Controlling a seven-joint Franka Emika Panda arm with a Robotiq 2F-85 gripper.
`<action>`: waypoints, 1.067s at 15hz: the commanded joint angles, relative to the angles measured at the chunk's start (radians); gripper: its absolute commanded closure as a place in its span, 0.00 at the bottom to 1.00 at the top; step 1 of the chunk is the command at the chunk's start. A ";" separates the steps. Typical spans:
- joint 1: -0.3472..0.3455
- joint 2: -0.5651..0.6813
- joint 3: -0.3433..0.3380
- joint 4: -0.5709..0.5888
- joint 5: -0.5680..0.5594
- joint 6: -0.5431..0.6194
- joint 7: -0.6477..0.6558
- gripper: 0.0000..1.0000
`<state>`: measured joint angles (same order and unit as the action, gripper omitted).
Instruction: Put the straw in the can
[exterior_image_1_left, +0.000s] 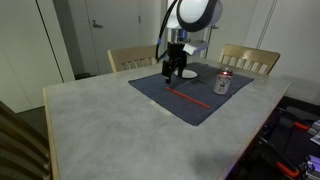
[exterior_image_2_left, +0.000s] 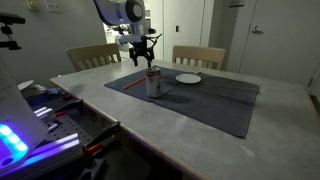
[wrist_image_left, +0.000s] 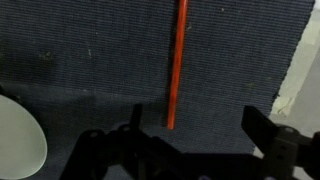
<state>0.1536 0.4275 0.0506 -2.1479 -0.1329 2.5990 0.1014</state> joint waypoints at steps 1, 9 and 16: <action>0.027 0.034 -0.033 -0.002 -0.032 0.049 0.045 0.00; 0.051 0.086 -0.052 0.008 -0.028 0.070 0.074 0.00; 0.059 0.102 -0.051 0.015 -0.025 0.064 0.072 0.05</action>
<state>0.1991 0.5094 0.0138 -2.1458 -0.1441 2.6474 0.1589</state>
